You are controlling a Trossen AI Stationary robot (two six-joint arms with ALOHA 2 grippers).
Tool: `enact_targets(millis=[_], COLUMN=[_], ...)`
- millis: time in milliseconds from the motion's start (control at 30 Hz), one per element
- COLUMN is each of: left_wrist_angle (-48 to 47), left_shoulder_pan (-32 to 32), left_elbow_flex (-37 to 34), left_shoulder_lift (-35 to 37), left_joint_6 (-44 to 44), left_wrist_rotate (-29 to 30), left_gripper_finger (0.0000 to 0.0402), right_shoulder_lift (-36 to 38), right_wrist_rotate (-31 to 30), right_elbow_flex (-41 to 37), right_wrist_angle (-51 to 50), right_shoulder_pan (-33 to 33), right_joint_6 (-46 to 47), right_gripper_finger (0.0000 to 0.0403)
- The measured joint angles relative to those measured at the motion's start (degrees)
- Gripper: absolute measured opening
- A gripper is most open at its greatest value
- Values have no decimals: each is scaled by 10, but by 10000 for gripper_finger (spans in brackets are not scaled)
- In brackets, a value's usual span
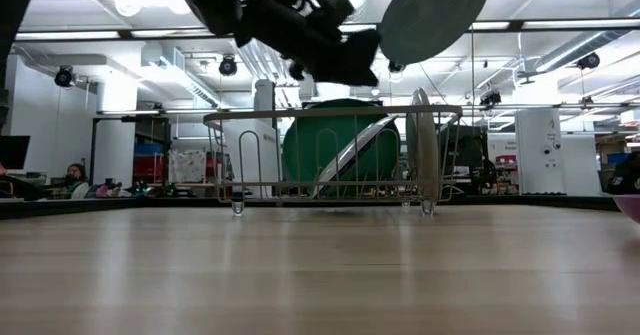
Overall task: Sort dishes
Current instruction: Put the light blue plate into the dish rack
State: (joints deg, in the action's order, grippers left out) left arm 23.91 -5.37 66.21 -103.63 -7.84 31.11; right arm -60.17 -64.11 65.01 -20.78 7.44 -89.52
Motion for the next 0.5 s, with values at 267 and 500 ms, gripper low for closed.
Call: enact_targets(millis=[267, 500], left_wrist_angle=[-141, -199], left_shoulder_pan=[2, 3], left_elbow_flex=[92, 138], left_shoulder_lift=[-58, -89], left_joint_6=[5, 8], left_wrist_rotate=[-26, -16], left_gripper_finger=[163, 162], right_shoulder_lift=[2, 5], right_wrist_rotate=[5, 31], right_elbow_flex=[-3, -12], right_wrist_angle=[0, -1], right_shoulder_pan=[0, 0], right_joint_6=[1, 19], right_gripper_finger=[0, 0])
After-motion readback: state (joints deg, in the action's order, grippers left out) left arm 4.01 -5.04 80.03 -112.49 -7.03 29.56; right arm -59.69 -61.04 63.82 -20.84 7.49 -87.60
